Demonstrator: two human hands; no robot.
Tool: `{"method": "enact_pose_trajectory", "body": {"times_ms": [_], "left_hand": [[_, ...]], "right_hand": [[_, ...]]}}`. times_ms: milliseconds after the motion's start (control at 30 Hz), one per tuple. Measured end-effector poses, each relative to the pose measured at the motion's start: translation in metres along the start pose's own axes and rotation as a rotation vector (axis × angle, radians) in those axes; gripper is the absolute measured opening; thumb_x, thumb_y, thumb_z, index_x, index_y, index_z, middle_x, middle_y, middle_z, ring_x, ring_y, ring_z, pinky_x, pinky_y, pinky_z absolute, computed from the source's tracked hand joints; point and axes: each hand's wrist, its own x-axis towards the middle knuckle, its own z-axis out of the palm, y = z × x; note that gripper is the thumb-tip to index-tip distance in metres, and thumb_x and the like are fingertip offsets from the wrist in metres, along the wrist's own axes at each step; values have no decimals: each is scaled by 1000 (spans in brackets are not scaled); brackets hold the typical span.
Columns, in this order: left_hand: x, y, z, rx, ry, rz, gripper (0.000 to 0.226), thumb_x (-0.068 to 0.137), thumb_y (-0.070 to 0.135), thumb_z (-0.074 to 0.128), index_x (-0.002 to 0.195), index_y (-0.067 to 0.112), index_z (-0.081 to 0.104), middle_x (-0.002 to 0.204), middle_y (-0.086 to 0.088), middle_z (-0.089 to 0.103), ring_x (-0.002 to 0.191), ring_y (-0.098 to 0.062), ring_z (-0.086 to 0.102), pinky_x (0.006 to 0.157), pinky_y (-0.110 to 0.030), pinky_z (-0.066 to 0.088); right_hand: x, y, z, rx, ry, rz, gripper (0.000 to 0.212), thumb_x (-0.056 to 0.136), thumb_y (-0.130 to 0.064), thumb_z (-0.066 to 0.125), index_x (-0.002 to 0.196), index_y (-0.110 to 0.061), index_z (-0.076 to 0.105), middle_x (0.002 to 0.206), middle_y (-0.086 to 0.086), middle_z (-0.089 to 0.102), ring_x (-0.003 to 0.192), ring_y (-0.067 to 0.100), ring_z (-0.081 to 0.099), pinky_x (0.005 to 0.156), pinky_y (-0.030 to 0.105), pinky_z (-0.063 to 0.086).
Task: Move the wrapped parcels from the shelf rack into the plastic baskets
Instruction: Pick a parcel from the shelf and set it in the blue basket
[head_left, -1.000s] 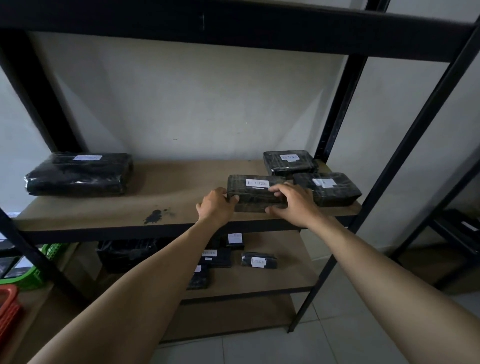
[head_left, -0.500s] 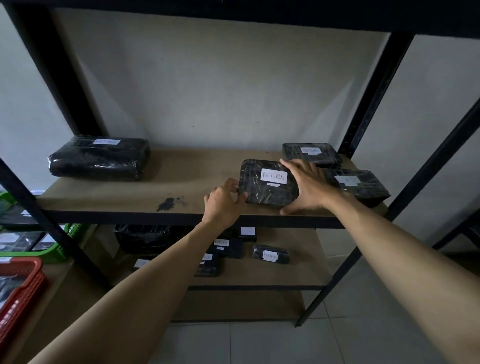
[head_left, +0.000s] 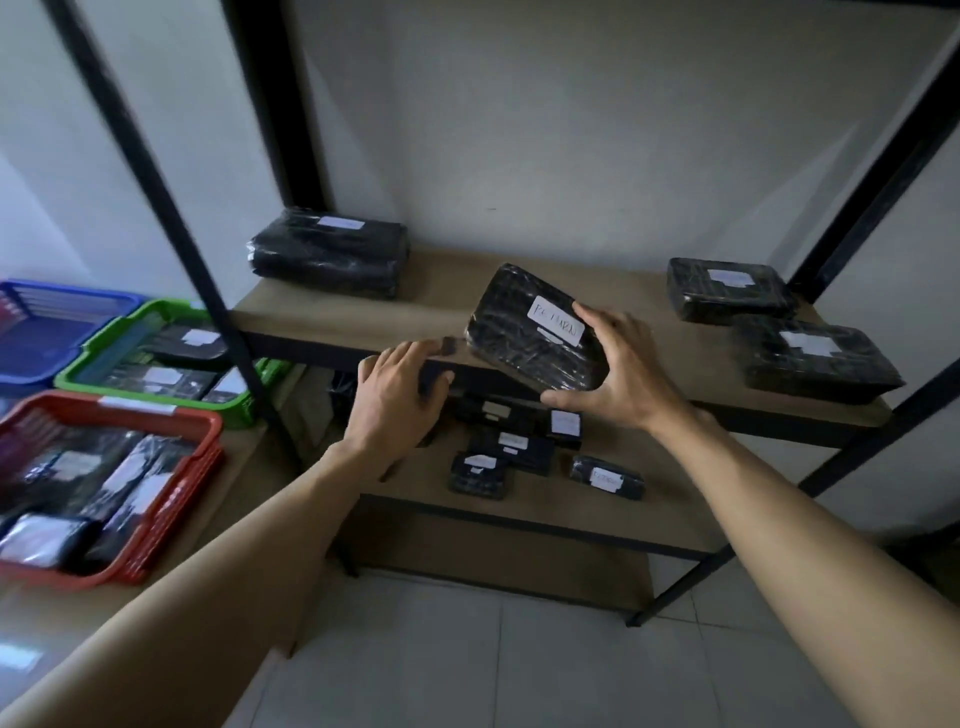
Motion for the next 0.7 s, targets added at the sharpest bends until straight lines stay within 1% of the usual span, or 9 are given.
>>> {"method": "enact_pose_trajectory", "body": {"times_ms": [67,167,267,400,500,567,633,700], "left_hand": [[-22,-31,-24,79,-24,-25,38,89,34,60,124,19,56,121,1,62,117,-21,52,101,-36,29],[-56,-78,-63,135,-65,-65,42,89,37,60,126,17,57,124,1,62,122,-21,51,104,-38,29],[-90,-124,-106,173,-72,-94,36,88,35,61,120,18,60,121,2,63,119,-21,52,100,-37,30],[-130,-188,-160,162,-55,-146,39,85,41,56,119,23,61,118,5,64,118,-21,53,98,-37,28],[-157,-228,-196,159,-24,-170,28,86,37,61,113,32,62,112,12,65,116,-16,53,93,-30,26],[-174,-250,-219,167,4,-190,29,85,37,59,113,30,63,113,11,65,116,-17,53,93,-28,25],[-188,-272,-240,192,-7,-214,36,86,40,56,118,25,61,120,7,64,121,-19,51,98,-33,26],[-202,-295,-260,197,-8,-241,34,88,38,60,118,23,61,121,6,63,122,-20,50,99,-35,25]], "right_hand": [[-4,-37,25,35,-16,-20,121,50,-85,61,148,-19,35,138,8,41,129,25,34,111,34,23],[-9,-91,62,62,-39,-42,119,51,-85,62,148,-21,35,138,7,40,129,25,33,113,40,27],[-11,-152,97,65,-69,-62,119,51,-86,60,148,-23,34,143,6,37,132,25,30,112,43,28],[-17,-236,141,80,-101,-82,118,50,-87,59,149,-28,32,146,6,33,132,24,29,112,41,26],[-18,-294,173,107,-106,-102,118,49,-87,58,149,-30,32,146,5,32,134,24,27,113,37,20],[-18,-330,194,145,-115,-95,117,48,-86,59,149,-32,31,146,5,32,136,23,25,115,38,20],[-16,-364,215,174,-126,-83,117,48,-87,59,149,-33,31,147,6,33,137,23,25,116,41,22],[-14,-396,235,179,-147,-84,117,48,-87,59,148,-33,31,146,6,33,136,23,25,116,40,23]]}}
